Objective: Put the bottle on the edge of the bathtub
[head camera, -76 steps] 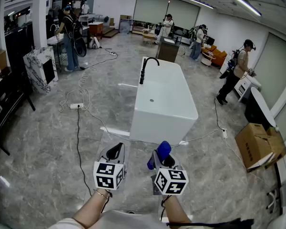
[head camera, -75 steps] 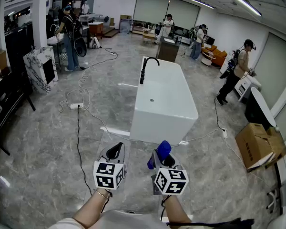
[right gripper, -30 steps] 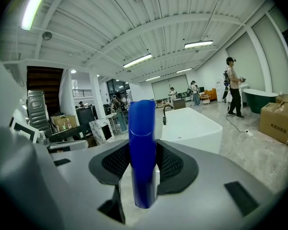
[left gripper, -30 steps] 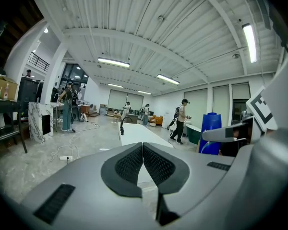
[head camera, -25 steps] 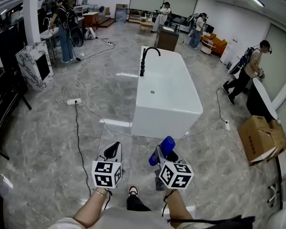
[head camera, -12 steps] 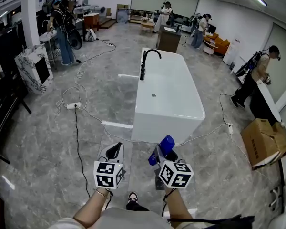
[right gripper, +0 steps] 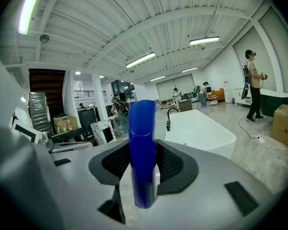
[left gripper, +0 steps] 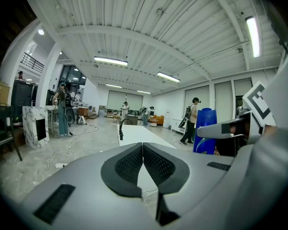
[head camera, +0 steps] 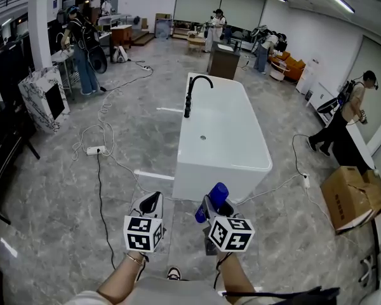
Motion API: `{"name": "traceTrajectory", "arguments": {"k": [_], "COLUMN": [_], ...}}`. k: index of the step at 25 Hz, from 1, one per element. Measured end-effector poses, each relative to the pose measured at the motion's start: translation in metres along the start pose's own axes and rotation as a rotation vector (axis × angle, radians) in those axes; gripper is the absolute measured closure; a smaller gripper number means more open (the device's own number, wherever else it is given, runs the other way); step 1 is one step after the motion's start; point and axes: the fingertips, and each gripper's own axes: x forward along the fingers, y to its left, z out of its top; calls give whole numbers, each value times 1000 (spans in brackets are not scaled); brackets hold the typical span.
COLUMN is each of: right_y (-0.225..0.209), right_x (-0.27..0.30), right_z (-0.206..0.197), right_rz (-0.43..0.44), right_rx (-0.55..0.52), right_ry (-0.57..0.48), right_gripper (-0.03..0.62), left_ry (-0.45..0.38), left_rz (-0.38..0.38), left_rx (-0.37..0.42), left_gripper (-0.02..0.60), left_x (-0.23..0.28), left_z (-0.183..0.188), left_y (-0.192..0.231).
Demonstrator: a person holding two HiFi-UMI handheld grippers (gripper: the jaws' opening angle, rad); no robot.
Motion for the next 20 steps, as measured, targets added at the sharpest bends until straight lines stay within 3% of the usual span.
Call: {"name": "traceTrajectory", "arguments": {"k": [20], "right_y": [-45], "right_x": [69], "right_z": [39], "right_rz": [23], "right_rx": [-11], "right_ry": [-6], "right_gripper": [422], "left_ry": [-1], "left_rz": [34], "left_rx": [12], "left_gripper": [565], "left_x": [77], "left_z": [19], "left_y": [14]}}
